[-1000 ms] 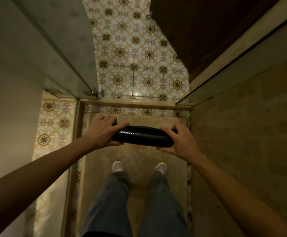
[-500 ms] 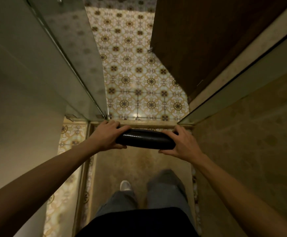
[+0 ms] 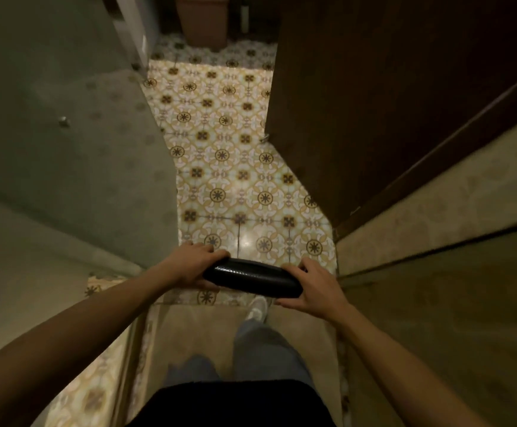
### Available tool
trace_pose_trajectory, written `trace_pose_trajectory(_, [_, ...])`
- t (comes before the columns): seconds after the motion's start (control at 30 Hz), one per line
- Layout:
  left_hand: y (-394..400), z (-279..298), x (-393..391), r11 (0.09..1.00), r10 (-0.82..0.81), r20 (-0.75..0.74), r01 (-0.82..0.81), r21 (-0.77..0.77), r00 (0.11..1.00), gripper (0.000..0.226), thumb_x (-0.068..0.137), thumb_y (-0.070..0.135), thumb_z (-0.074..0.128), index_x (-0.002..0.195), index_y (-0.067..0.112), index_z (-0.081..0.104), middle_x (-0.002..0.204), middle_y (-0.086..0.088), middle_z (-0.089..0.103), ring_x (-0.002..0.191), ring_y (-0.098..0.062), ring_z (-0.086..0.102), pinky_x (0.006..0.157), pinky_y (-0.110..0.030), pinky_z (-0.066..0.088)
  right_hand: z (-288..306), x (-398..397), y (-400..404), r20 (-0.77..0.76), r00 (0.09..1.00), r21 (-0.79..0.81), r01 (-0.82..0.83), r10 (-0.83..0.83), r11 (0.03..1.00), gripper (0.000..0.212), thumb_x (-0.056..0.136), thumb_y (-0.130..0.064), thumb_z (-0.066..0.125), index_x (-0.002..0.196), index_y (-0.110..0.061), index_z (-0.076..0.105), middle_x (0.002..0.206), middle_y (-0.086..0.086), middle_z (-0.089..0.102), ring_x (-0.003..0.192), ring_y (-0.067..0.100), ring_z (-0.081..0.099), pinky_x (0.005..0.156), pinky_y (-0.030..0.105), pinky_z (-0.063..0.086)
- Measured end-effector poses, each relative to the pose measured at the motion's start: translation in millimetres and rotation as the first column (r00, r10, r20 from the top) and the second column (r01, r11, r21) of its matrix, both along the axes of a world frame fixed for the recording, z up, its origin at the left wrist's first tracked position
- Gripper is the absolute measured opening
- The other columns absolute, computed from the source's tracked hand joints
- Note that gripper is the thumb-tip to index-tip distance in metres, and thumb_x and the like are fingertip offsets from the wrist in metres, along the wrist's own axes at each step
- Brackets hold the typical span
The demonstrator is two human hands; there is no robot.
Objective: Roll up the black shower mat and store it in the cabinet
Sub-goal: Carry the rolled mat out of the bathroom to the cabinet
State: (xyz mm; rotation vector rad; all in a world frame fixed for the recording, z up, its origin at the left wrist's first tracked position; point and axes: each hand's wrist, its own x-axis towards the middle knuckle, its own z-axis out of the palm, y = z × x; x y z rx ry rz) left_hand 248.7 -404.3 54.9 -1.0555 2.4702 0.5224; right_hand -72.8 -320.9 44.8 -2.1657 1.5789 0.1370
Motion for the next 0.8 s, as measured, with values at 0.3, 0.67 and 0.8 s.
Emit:
trace_pose_trajectory(0.3, [-146, 7, -12, 0.995, 0.092, -0.063, -0.094, -0.036, 0.994, 0.080, 0.081, 0.070, 0.053, 0.146, 0.029, 0.028, 0.119, -0.007, 0.054, 0.105, -0.029, 0.056, 0.087, -0.038, 0.043, 13, -26, -183, -0.006, 0.997, -0.005, -0.074, 0.074, 0.997, 0.084, 0.068, -0.083, 0.061, 0.136, -0.037, 0.048, 0.107, -0.002, 0.050, 0.095, 0.018, 0.050, 0.072, 0.032, 0.046])
trace_pose_trajectory(0.67, [-387, -34, -4, 0.979, 0.200, -0.089, -0.203, -0.019, 0.976, 0.082, 0.079, 0.074, 0.053, 0.145, 0.031, 0.029, 0.118, -0.006, 0.055, 0.103, -0.027, 0.055, 0.087, -0.040, 0.042, -16, -19, -455, -0.023, 0.990, 0.016, -0.140, 0.140, 0.990, 0.086, 0.067, -0.087, 0.056, 0.136, -0.038, 0.048, 0.107, -0.004, 0.050, 0.097, 0.017, 0.050, 0.076, 0.032, 0.045])
trace_pose_trajectory(0.8, [-470, -27, 6, 0.971, 0.239, -0.068, -0.240, -0.003, 0.969, 0.078, 0.080, 0.070, 0.056, 0.143, 0.033, 0.030, 0.119, -0.008, 0.056, 0.104, -0.029, 0.056, 0.090, -0.042, 0.044, -13, -6, -546, -0.007, 0.987, 0.016, -0.162, 0.163, 0.987, 0.081, 0.067, -0.084, 0.060, 0.132, -0.036, 0.052, 0.106, -0.002, 0.051, 0.098, 0.019, 0.052, 0.079, 0.035, 0.048])
